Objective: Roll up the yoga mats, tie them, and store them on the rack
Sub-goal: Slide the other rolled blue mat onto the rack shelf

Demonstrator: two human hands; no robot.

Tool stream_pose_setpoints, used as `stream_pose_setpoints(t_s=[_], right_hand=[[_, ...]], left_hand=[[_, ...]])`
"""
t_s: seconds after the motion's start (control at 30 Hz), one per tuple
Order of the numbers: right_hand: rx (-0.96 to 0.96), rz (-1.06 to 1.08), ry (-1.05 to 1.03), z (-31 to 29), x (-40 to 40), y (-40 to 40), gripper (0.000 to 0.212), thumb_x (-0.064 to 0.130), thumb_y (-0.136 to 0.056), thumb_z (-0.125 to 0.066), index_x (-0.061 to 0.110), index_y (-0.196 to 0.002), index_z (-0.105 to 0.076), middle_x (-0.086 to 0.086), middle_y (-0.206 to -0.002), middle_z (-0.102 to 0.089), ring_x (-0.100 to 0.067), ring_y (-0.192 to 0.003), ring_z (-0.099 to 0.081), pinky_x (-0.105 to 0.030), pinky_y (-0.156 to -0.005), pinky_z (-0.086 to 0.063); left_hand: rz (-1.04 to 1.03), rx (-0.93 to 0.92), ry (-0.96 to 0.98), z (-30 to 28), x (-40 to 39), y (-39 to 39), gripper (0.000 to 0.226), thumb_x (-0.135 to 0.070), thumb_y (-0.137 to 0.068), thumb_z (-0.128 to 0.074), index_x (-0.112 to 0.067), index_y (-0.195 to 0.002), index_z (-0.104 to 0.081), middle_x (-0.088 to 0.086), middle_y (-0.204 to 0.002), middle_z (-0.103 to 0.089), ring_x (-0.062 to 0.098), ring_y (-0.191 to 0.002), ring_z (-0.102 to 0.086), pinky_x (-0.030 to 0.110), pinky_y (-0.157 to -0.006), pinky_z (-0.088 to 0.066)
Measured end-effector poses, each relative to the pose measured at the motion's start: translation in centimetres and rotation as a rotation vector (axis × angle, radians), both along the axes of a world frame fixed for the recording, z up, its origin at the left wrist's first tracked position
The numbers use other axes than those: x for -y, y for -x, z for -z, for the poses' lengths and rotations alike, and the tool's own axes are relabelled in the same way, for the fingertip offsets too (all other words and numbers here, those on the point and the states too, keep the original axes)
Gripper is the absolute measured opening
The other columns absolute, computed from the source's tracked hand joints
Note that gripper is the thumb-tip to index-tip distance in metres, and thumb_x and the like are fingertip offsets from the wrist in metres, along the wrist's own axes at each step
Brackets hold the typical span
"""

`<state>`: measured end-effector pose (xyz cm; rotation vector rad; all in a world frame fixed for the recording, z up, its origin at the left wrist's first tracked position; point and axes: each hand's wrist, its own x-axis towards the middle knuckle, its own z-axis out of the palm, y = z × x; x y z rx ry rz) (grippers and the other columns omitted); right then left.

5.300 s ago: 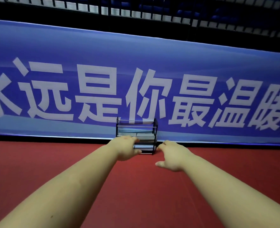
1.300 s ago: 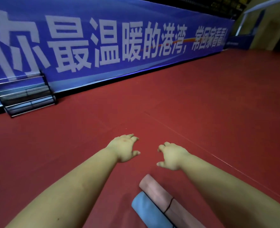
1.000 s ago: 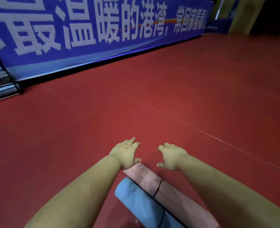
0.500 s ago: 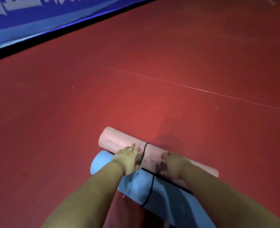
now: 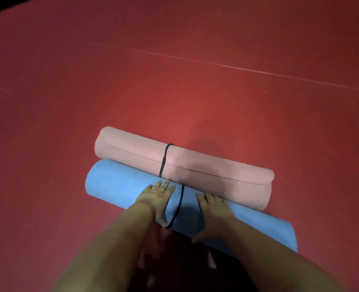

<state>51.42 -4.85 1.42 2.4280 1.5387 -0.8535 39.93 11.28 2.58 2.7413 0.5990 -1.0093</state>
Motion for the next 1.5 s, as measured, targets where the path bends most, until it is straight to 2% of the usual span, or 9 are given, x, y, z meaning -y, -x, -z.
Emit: stream_pose_setpoints(t_s=[0.23, 0.33, 0.4, 0.63, 0.7, 0.83, 1.0, 1.3, 1.5], right_hand=[[0.130, 0.065, -0.024, 2.4, 0.5, 1.2, 0.137, 0.065, -0.051, -0.078, 0.023, -0.151, 0.005, -0.018, -0.154, -0.010, -0.038, -0.140, -0.014, -0.050, -0.114, -0.014], [0.201, 0.103, -0.116, 3.6, 0.5, 2.1, 0.145, 0.067, -0.016, -0.080, 0.014, -0.141, -0.029, -0.028, -0.121, -0.052, -0.045, -0.107, -0.053, -0.057, -0.091, -0.043], [0.188, 0.135, -0.171, 4.7, 1.1, 2.7, 0.140, 0.061, 0.000, -0.077, 0.009, -0.126, -0.046, -0.020, -0.096, -0.061, -0.038, -0.082, -0.060, -0.051, -0.074, -0.053], [0.282, -0.006, -0.259, 0.5, 1.1, 3.5, 0.120, 0.052, -0.010, -0.076, 0.012, -0.119, -0.045, -0.014, -0.097, -0.060, -0.034, -0.083, -0.059, -0.047, -0.076, -0.052], [0.297, -0.062, -0.263, -3.4, 0.8, 3.7, 0.123, 0.052, -0.008, -0.076, 0.012, -0.120, -0.045, -0.016, -0.097, -0.060, -0.035, -0.083, -0.059, -0.048, -0.077, -0.052], [0.335, -0.201, -0.288, -14.3, -0.7, 3.7, 0.123, 0.049, -0.010, -0.077, 0.010, -0.122, -0.046, -0.019, -0.101, -0.060, -0.037, -0.086, -0.057, -0.052, -0.081, -0.051], [0.393, -0.329, -0.317, -32.2, -4.7, 4.5, 0.122, 0.055, -0.012, -0.079, 0.008, -0.122, -0.055, -0.021, -0.104, -0.061, -0.038, -0.088, -0.061, -0.053, -0.082, -0.051], [0.436, -0.536, -0.608, -66.7, -10.7, 14.9, 0.126, 0.063, -0.021, -0.078, 0.012, -0.129, -0.040, -0.018, -0.112, -0.062, -0.037, -0.099, -0.062, -0.052, -0.086, -0.051], [0.488, -0.729, -0.824, -83.3, -13.7, 25.7, 0.132, 0.066, -0.013, -0.082, 0.009, -0.127, -0.048, -0.020, -0.112, -0.063, -0.038, -0.098, -0.063, -0.052, -0.083, -0.052]], left_hand=[[0.120, -0.012, -0.164, 2.7, -0.2, 0.3, 0.128, -0.040, -0.068, -0.080, -0.014, -0.149, 0.016, 0.012, -0.156, 0.018, 0.028, -0.145, 0.012, 0.043, -0.117, 0.004], [0.133, 0.038, -0.215, 3.4, 0.1, 0.7, 0.123, -0.042, -0.068, -0.078, -0.010, -0.149, 0.008, 0.017, -0.155, 0.003, 0.033, -0.144, 0.003, 0.044, -0.117, 0.005], [0.170, 0.108, -0.252, 3.5, 0.4, 1.2, 0.117, -0.042, -0.068, -0.076, -0.009, -0.148, 0.002, 0.018, -0.149, -0.013, 0.034, -0.140, -0.010, 0.041, -0.118, 0.000], [0.103, 0.243, -0.262, 0.6, 0.8, 5.0, 0.104, -0.050, -0.070, -0.064, -0.009, -0.148, -0.008, 0.013, -0.138, -0.029, 0.031, -0.127, -0.028, 0.040, -0.116, -0.011], [0.041, 0.329, -0.241, -2.5, 1.1, 6.5, 0.104, -0.056, -0.062, -0.066, -0.008, -0.145, -0.025, 0.012, -0.129, -0.040, 0.031, -0.120, -0.039, 0.043, -0.112, -0.021], [-0.071, 0.512, -0.257, -11.8, 0.8, 9.2, 0.106, -0.062, -0.024, -0.072, -0.006, -0.113, -0.062, 0.010, -0.093, -0.059, 0.031, -0.084, -0.060, 0.048, -0.086, -0.051], [-0.165, 0.634, -0.318, -29.2, -1.3, 12.0, 0.105, -0.059, -0.028, -0.076, -0.007, -0.116, -0.052, 0.015, -0.096, -0.057, 0.036, -0.089, -0.060, 0.045, -0.087, -0.051], [-0.298, 0.708, -0.557, -65.7, -3.4, 25.6, 0.108, -0.058, -0.030, -0.077, -0.007, -0.119, -0.043, 0.018, -0.103, -0.060, 0.036, -0.086, -0.062, 0.043, -0.080, -0.053], [-0.393, 0.656, -0.839, -83.3, -1.6, 38.1, 0.108, -0.058, -0.021, -0.079, -0.004, -0.114, -0.062, 0.021, -0.111, -0.064, 0.036, -0.088, -0.063, 0.042, -0.080, -0.053]])
